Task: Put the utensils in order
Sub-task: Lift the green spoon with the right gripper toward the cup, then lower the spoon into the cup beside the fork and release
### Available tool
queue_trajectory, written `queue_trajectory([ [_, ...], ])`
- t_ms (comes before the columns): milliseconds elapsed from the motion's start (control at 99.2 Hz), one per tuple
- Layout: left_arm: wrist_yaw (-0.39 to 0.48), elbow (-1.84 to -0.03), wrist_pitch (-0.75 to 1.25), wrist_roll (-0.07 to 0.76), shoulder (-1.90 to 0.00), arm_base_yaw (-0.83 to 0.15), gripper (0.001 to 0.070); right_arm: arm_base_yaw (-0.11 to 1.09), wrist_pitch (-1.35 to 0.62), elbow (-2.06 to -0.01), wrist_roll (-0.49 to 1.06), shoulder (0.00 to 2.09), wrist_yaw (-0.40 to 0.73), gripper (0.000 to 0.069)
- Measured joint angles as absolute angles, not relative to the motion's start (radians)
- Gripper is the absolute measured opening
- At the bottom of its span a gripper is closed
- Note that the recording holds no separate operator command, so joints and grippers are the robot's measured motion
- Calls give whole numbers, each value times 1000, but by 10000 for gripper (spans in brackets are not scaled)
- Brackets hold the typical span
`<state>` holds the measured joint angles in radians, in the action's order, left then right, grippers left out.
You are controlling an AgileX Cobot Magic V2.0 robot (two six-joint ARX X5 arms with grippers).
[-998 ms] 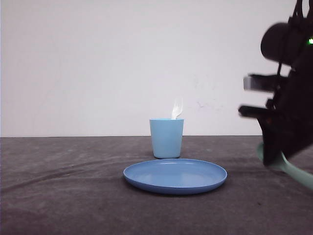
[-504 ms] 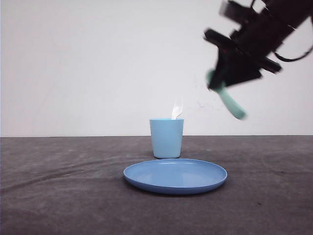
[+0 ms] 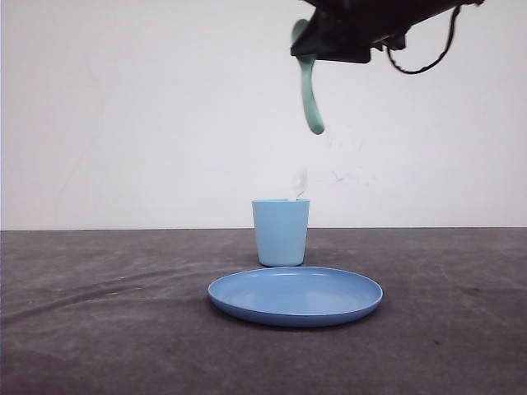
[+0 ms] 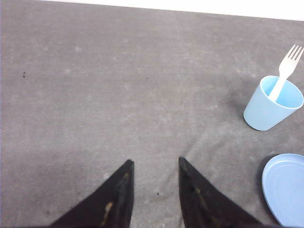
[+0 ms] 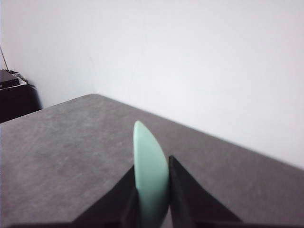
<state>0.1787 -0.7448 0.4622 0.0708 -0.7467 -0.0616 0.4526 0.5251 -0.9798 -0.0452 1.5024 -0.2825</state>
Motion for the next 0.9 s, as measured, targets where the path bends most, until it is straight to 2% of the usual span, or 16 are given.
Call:
queue_trajectory([
  [413, 179, -745, 462, 71, -747, -62, 159, 463, 789, -982, 56, 1669, -230, 56],
  [898, 179, -745, 462, 71, -747, -62, 159, 465, 793, -1136, 57, 1877, -231, 56],
])
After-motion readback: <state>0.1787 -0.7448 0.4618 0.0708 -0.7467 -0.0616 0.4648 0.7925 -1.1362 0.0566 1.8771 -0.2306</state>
